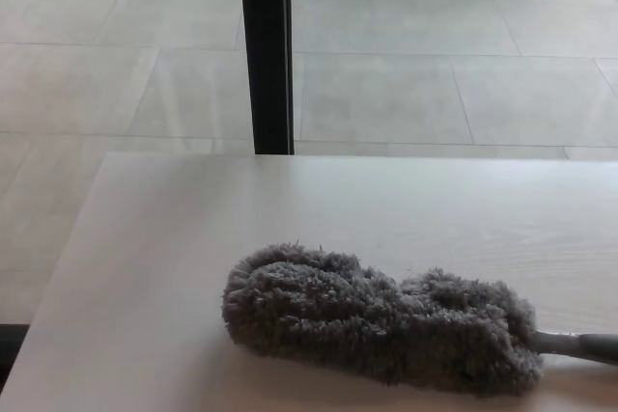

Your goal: The robot uses its right hand to pick up the duster kept in the middle of the desk and use it to wipe the desk by swiping its surface twice

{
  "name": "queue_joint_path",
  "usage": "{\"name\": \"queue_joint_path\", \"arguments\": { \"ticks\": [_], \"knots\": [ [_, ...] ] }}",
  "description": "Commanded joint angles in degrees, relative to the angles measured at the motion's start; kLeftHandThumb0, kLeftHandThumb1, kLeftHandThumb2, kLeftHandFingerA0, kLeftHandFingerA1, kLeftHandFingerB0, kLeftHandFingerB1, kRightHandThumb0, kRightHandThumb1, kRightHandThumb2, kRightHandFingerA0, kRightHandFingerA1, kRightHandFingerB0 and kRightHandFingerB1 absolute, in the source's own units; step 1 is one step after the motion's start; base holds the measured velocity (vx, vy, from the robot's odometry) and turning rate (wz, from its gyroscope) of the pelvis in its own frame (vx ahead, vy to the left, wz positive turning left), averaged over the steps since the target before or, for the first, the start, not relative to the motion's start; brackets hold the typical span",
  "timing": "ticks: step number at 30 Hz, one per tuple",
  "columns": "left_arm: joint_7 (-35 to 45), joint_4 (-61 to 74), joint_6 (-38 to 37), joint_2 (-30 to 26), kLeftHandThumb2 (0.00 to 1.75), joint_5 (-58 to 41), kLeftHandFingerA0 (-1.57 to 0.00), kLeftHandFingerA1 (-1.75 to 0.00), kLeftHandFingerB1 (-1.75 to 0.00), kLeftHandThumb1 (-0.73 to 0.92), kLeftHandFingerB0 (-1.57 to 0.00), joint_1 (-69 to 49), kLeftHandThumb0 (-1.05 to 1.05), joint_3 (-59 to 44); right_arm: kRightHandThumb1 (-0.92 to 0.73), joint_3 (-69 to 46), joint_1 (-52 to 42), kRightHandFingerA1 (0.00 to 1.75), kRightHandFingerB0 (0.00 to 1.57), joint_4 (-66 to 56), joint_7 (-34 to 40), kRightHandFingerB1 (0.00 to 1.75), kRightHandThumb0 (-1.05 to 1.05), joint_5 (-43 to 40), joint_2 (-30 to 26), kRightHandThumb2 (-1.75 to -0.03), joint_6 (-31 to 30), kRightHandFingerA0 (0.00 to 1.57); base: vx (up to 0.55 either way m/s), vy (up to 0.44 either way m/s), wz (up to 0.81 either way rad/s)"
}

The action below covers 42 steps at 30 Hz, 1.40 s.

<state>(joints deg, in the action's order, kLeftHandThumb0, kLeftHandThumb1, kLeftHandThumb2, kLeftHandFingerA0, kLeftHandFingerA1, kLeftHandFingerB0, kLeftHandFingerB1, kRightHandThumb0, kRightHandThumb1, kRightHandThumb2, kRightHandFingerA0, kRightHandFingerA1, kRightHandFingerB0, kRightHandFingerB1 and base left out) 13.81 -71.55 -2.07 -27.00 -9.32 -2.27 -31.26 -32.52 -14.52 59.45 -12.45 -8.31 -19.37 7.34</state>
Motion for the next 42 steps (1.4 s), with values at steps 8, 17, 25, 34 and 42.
{"name": "queue_joint_path", "arguments": {
  "ticks": [8,17,25,34,42],
  "knots": [
    [3.09,-2.71,1.17,-1.17,0.67,-4.33,-0.44,-0.63,-0.4,0.92,-0.32,1.98,-0.83,-3.16,-0.84,-18.05,13.34,0.17,0.0,-15.45,-4.89,0.05,-0.94,-20.6,-9.56,-1.14,-4.67,0.0,0.0,0.0,0.0],
    [4.23,-2.42,1.0,-1.28,0.69,-4.17,-0.4,-0.6,-0.4,0.92,-0.31,1.8,-0.83,-2.41,-0.8,-11.66,26.9,0.23,0.1,-42.81,-1.29,0.16,-0.92,-17.35,-13.88,-1.16,-7.5,0.0,0.0,0.0,0.0],
    [4.91,-2.34,0.5,-1.74,0.7,-3.76,-0.4,-0.6,-0.42,0.92,-0.3,1.41,-0.84,-1.94,-0.79,10.32,44.75,0.11,0.09,-46.58,-4.27,0.08,-1.01,1.45,-10.77,-1.15,-1.78,0.01,0.0,0.0,0.0],
    [5.98,-2.63,0.3,-1.93,0.7,-4.09,-0.37,-0.58,-0.4,0.92,-0.3,0.99,-0.85,-2.2,-0.75,30.53,43.23,0.03,0.11,-49.64,-6.51,0.13,-1.05,11.72,-4.85,-1.09,-4.3,0.0,0.0,0.0,0.01],
    [5.82,-2.73,0.83,-1.96,0.7,-4.06,-0.38,-0.57,-0.38,0.92,-0.3,0.96,-0.87,-2.12,-0.7,46.86,38.86,0.1,0.09,-44.04,-8.3,0.2,-0.98,21.7,-4.93,-1.04,2.04,0.0,0.0,0.0,0.0]
  ]
}}
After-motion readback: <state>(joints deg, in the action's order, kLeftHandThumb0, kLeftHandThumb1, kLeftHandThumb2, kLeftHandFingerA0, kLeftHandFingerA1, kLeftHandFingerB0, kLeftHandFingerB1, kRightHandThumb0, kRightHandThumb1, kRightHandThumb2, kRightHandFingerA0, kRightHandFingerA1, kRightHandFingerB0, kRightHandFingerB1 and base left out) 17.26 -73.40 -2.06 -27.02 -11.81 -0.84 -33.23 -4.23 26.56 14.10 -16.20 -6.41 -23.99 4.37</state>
